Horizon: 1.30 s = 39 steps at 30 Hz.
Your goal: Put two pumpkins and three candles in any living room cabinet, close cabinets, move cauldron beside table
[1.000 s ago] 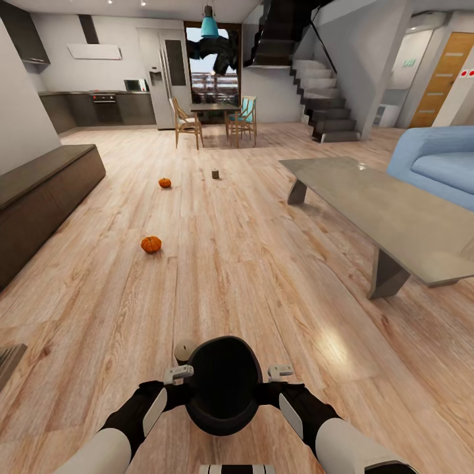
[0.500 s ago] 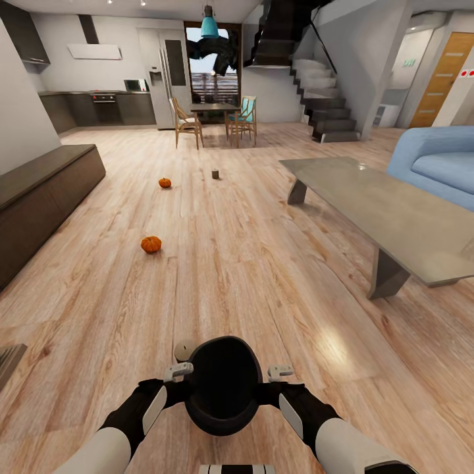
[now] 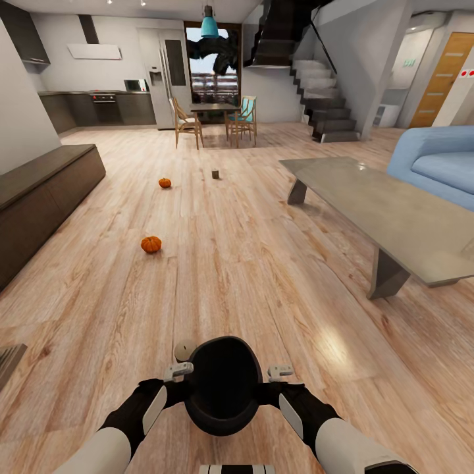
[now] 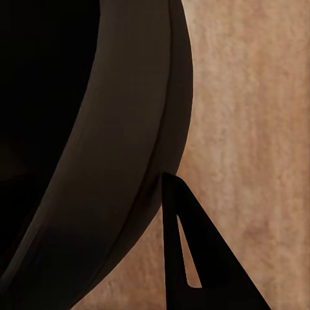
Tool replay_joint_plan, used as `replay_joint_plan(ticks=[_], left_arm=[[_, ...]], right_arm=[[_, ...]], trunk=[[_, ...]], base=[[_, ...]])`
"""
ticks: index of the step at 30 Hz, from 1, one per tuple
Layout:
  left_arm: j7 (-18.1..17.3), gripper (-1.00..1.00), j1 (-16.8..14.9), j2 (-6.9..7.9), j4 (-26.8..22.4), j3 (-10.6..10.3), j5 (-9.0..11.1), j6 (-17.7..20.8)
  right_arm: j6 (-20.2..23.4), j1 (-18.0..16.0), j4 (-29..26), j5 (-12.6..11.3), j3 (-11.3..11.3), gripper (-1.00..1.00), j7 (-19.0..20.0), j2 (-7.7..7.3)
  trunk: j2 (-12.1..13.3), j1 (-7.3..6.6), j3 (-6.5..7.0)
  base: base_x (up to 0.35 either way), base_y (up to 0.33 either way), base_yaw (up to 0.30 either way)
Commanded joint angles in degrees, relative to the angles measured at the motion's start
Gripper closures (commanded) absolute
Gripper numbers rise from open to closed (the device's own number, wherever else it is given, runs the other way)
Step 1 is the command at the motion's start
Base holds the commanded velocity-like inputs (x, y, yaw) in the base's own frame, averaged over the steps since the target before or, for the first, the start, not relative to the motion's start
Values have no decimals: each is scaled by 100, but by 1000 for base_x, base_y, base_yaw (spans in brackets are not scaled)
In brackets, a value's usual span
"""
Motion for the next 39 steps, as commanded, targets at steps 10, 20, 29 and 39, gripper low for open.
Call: replay_joint_plan(ticks=[10, 20, 29, 39], left_arm=[[10, 100, 0, -6, -13, 33, -2, 43], [10, 100, 0, -4, -13, 30, 4, 42], [10, 100, 0, -7, -13, 33, 6, 45], [10, 100, 0, -7, -13, 33, 6, 44]], right_arm=[[30, 0, -6, -33, 33, 100, 7, 0], [21, 0, -6, -31, 33, 100, 23, 0], [13, 0, -6, -34, 33, 100, 28, 0], [13, 0, -10, -35, 33, 100, 47, 0]], trunk=[[1, -6, 39], [14, -32, 261], [26, -55, 460], [40, -81, 682]], base=[[0, 0, 0], [0, 0, 0], [0, 0, 0], [0, 0, 0]])
